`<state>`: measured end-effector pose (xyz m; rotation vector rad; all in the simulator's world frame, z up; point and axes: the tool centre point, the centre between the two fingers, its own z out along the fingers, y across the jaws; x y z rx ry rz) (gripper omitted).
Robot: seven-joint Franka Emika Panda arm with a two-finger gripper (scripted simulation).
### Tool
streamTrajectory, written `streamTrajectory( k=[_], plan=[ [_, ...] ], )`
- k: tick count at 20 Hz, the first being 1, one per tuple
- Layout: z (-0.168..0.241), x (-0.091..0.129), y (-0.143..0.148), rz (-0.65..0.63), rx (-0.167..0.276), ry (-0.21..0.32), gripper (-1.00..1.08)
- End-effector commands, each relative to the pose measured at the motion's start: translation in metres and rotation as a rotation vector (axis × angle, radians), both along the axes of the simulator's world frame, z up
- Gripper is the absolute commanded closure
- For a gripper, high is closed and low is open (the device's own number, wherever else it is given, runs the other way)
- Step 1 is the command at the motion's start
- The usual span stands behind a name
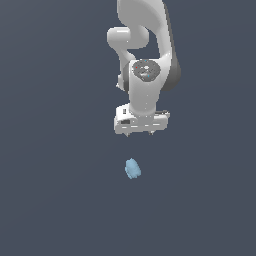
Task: Pick up the object and move it to a goal position.
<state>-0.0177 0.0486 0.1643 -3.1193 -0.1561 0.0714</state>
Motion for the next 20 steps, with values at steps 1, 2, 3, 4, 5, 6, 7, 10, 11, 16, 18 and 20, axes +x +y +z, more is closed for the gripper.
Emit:
streamTrajectory(
  k=[1, 2, 3, 4, 5, 6, 7, 10, 11, 16, 18, 20],
  plan=[
    [0.0, 0.001, -0.001, 0.003, 0.0, -0.001, -0.92],
    [-0.001, 0.003, -0.001, 0.007, 0.0, -0.001, -0.92],
    [-0.001, 0.004, -0.001, 0.012, 0.0, -0.001, -0.92],
    [-0.002, 0.006, -0.001, 0.017, 0.0, -0.002, -0.92],
    [-0.003, 0.009, -0.002, 0.024, 0.0, -0.003, -0.92],
    [-0.004, 0.011, -0.002, 0.031, -0.001, -0.004, -0.92],
    [-0.005, 0.014, -0.003, 0.04, -0.001, -0.006, -0.92],
    [-0.009, 0.025, -0.005, 0.071, -0.001, -0.01, -0.92],
    [-0.011, 0.029, -0.005, 0.083, -0.001, -0.012, -0.92],
    [-0.022, 0.055, -0.011, 0.158, -0.003, -0.023, -0.92],
    [-0.028, 0.066, -0.014, 0.193, -0.004, -0.028, -0.92],
    [-0.034, 0.076, -0.017, 0.224, -0.004, -0.033, -0.92]
  ],
)
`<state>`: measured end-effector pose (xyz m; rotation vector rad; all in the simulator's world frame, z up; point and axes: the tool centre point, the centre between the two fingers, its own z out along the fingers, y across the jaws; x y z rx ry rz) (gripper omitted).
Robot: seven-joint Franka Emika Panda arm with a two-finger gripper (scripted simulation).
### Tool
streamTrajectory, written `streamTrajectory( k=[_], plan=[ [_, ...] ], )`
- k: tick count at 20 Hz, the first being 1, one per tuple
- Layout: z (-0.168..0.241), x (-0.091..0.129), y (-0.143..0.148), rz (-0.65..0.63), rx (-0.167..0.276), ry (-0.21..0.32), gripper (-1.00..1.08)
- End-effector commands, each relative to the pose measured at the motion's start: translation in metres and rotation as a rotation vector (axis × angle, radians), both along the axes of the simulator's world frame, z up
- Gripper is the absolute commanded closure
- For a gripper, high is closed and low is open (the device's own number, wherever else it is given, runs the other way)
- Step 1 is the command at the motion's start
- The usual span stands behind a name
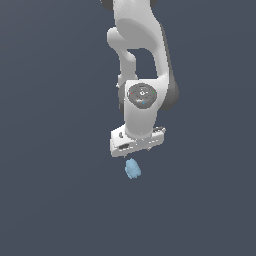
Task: Pick up the object and move it to a goal position.
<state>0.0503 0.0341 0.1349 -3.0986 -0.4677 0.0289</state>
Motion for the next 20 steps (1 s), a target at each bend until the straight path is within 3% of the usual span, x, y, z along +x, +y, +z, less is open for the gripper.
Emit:
streamTrajectory(
  k=[1, 10, 20],
  plan=[
    [-0.007, 0.012, -0.004, 0.039, -0.001, -0.006, -0.92],
    [-0.023, 0.037, -0.012, 0.121, -0.003, -0.018, -0.92],
    [-0.032, 0.039, -0.013, 0.129, -0.004, -0.019, -0.92]
  ],
)
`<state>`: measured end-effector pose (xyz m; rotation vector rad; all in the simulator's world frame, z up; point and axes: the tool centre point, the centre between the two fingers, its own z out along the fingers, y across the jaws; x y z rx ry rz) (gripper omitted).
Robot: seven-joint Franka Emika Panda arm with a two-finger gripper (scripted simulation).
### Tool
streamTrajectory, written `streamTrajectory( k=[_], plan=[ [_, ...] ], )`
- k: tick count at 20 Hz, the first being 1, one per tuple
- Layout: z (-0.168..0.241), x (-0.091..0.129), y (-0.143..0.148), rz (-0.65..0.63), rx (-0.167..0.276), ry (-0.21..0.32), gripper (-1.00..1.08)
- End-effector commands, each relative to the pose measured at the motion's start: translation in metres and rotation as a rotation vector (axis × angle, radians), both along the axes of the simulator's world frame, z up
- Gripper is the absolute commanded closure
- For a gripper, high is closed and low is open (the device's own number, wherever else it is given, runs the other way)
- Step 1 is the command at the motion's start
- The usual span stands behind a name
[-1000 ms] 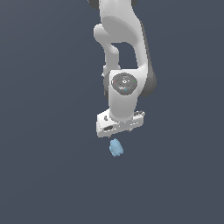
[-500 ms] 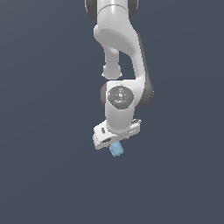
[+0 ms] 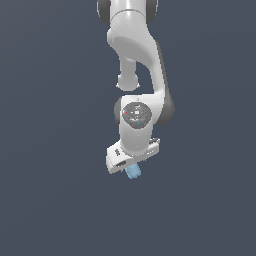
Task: Pick up the object and move it to a goal position.
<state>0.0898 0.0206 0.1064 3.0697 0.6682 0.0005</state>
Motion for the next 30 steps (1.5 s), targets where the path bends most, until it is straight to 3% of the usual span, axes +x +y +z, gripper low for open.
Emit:
streamTrajectory(
  k=[1, 8, 14, 15, 30],
  plan=[
    [-0.008, 0.0, 0.0, 0.001, 0.0, 0.001, -0.92],
    [-0.044, -0.001, 0.0, 0.003, 0.0, 0.0, -0.92],
    [-0.047, 0.001, 0.0, 0.003, 0.0, 0.0, -0.92],
    [-0.047, 0.001, 0.0, 0.003, 0.0, 0.0, 1.08],
    [-0.038, 0.003, 0.0, 0.003, 0.0, 0.0, 1.08]
  ],
)
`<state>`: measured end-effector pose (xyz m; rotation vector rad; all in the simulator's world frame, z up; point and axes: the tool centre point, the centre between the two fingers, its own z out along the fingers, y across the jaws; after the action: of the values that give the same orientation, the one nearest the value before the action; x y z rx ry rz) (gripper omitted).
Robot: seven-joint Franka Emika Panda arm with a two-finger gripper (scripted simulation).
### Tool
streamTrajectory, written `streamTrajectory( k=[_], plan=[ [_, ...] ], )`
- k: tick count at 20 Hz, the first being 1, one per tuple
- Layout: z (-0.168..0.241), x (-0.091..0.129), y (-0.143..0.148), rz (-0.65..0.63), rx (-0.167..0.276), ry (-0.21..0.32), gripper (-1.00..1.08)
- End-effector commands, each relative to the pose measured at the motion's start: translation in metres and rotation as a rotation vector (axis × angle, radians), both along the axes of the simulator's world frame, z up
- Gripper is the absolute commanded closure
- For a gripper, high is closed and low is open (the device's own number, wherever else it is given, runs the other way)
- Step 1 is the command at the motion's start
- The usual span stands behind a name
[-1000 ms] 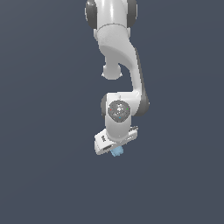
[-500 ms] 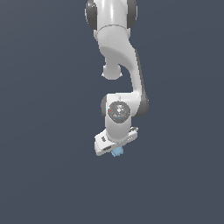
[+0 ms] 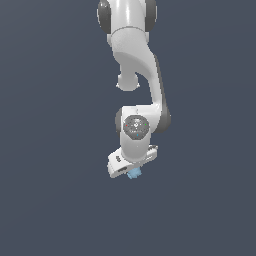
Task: Pick up the object and move it to a goal position.
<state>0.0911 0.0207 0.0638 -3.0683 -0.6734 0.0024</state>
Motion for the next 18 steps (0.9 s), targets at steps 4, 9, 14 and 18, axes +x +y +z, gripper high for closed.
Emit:
streamTrajectory(
  k=[4, 9, 14, 18],
  plan=[
    [0.023, 0.006, 0.0, 0.0, 0.0, -0.002, 1.08],
    [0.06, 0.016, 0.001, 0.0, 0.0, -0.001, 1.08],
    [0.101, 0.027, 0.002, 0.0, 0.0, -0.001, 1.08],
    [0.124, 0.034, 0.003, 0.0, 0.0, -0.001, 1.08]
  ],
)
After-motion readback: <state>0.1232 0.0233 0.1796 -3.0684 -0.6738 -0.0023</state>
